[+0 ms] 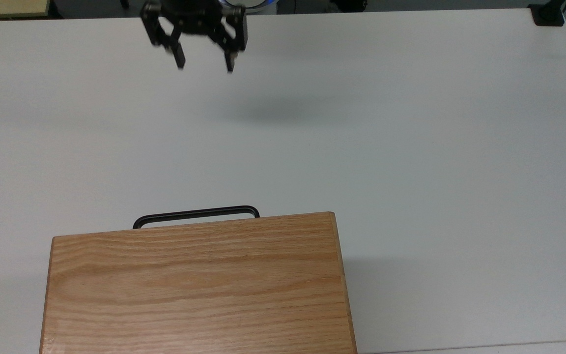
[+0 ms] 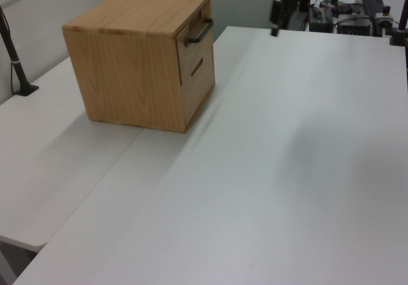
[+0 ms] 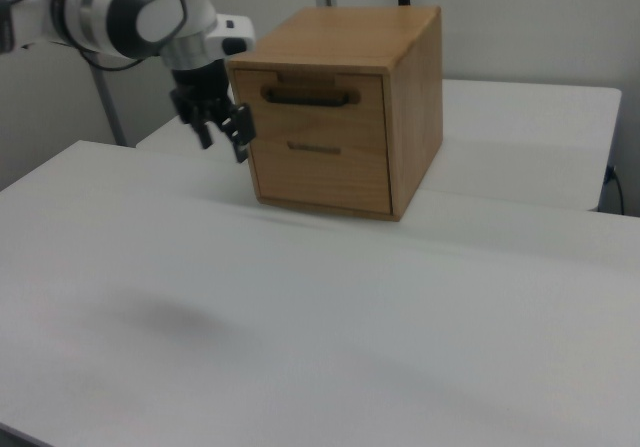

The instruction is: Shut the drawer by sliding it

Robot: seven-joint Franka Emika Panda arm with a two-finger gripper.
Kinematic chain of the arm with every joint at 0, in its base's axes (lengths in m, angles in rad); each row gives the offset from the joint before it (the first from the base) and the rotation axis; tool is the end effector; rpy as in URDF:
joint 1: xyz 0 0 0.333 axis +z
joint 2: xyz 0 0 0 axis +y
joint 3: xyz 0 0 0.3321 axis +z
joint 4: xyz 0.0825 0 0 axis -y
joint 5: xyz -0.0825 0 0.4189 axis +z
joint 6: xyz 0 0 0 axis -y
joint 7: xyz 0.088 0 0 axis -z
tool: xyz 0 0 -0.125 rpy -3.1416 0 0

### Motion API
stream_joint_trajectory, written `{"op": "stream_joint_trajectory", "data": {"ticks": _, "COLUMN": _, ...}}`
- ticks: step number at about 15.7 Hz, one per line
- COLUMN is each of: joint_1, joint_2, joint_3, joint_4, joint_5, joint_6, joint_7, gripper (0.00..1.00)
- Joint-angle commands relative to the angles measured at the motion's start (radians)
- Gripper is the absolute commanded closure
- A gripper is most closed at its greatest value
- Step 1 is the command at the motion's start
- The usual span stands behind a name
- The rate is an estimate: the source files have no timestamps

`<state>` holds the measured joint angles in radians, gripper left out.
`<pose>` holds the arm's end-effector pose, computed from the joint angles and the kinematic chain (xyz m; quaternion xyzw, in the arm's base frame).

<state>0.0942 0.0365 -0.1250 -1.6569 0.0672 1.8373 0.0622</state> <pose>0.6253 -0.0115 0.5818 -0.9955 0.0526 -0.0715 0.0318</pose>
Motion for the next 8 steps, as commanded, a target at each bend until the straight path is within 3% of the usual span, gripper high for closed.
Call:
{"op": "stream_joint_trajectory", "data": {"ticks": 1, "joint_1": 0.007, "joint_2": -0.115, "joint_3": -0.012, "joint_4": -0.096, "joint_5": -0.010, "joint_6": -0.131, "joint_7": -0.073, "gripper": 0.00}}
{"op": "stream_joint_trajectory", "data": {"ticks": 8, "joint_1": -0.018, "joint_2": -0.106, "joint_3": -0.012, "joint_4": -0.067, "joint_5": -0.027, "joint_6": -0.178, "joint_7": -0.085, "gripper": 0.00}}
